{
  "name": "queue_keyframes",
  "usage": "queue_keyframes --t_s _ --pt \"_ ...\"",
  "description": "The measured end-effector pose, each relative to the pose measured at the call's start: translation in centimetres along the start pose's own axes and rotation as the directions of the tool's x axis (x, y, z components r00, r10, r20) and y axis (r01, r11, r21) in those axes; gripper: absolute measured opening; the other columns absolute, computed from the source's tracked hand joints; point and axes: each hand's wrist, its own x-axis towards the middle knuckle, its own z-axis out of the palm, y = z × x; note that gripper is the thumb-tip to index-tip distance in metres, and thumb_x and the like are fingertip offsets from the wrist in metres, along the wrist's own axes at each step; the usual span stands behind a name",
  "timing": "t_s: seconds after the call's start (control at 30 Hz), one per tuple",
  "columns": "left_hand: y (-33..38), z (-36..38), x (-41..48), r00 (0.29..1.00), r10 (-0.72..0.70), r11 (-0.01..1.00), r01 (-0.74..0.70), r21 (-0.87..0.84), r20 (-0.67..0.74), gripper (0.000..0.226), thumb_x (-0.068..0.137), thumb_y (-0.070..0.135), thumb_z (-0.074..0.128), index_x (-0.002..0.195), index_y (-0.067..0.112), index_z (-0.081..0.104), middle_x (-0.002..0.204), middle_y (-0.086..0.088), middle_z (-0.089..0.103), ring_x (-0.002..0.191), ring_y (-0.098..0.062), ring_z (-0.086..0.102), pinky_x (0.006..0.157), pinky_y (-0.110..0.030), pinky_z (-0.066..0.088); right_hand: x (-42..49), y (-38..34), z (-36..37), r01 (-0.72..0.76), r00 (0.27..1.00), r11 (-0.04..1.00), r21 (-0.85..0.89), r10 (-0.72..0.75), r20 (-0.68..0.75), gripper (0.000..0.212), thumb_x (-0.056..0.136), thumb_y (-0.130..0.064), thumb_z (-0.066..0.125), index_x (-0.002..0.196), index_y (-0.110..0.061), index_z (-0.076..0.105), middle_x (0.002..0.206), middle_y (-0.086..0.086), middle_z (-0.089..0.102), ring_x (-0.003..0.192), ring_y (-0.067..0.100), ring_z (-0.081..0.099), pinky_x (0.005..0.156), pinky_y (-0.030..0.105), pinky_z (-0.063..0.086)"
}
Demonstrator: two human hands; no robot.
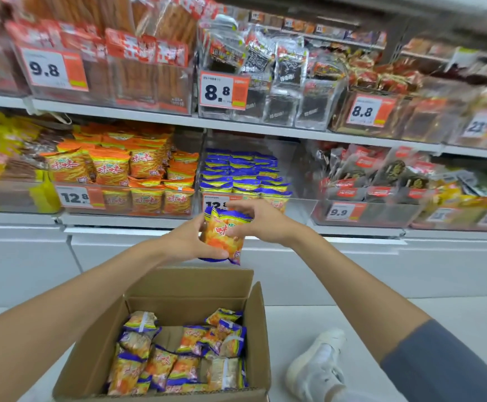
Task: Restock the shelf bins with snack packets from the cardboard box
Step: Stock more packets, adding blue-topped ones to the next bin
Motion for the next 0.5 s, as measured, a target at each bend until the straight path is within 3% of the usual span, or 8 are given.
queue_keyframes --t_s 0.13,0.23,0.3,0.4,0.5 --pt "0.7 -0.4 1.6 0.993 0.113 0.985 -0.109 0.132 -0.026 0.088 0.062 0.036 0.090 0.134 0.031 0.039 0.121 0.009 0.061 0.107 -0.011 0.063 0.091 -0.039 0.056 0.0 -1.1 -1.5 0.012 0.997 0.994 -0.109 -0.003 0.078 0.071 0.078 -0.024 0.081 0.140 -0.028 0.048 0.122 -0.010 0.058 0.102 0.003 0.060 0.081 0.019 0.054" --pt "2.3 -0.5 2.7 0.978 0.209 0.958 -0.198 0.208 -0.030 0.082 0.063 0.033 0.090 0.127 0.027 0.041 0.116 0.012 0.061 0.103 -0.007 0.063 0.087 -0.032 0.057 0.3 -1.1 -2.7 0.035 0.999 0.947 -0.318 -0.021 0.046 0.092 0.067 -0.033 0.088 0.145 -0.029 0.038 0.135 -0.006 0.046 0.121 0.012 0.048 0.101 0.030 0.045" --pt "3.8 -0.5 3.6 0.971 0.239 0.940 -0.228 0.255 -0.015 0.080 0.063 0.034 0.089 0.124 0.024 0.038 0.112 0.010 0.061 0.098 -0.008 0.064 0.081 -0.028 0.058 0.8 -0.6 -3.4 0.032 0.999 0.900 -0.435 -0.034 0.003 0.103 0.059 -0.038 0.090 0.143 -0.028 0.032 0.137 -0.005 0.046 0.123 0.017 0.046 0.104 0.037 0.042" --pt "5.6 -0.3 5.5 0.963 0.270 0.910 -0.259 0.325 0.014 0.086 0.064 0.029 0.090 0.124 0.027 0.028 0.106 0.012 0.058 0.094 -0.007 0.062 0.071 -0.018 0.053 1.8 0.8 -4.5 0.017 1.000 0.917 -0.399 -0.024 -0.012 0.113 0.053 -0.037 0.093 0.144 -0.025 0.027 0.140 -0.004 0.044 0.125 0.017 0.047 0.103 0.039 0.044" --pt "6.5 -0.1 8.3 0.950 0.311 0.870 -0.299 0.391 0.034 0.089 0.064 0.028 0.090 0.129 0.024 0.030 0.111 0.003 0.060 0.099 -0.012 0.063 0.079 -0.024 0.056 2.8 2.5 -6.0 0.011 0.998 0.934 -0.356 -0.030 -0.048 0.110 0.054 -0.036 0.093 0.144 -0.021 0.032 0.137 -0.005 0.044 0.124 0.012 0.046 0.105 0.033 0.043"
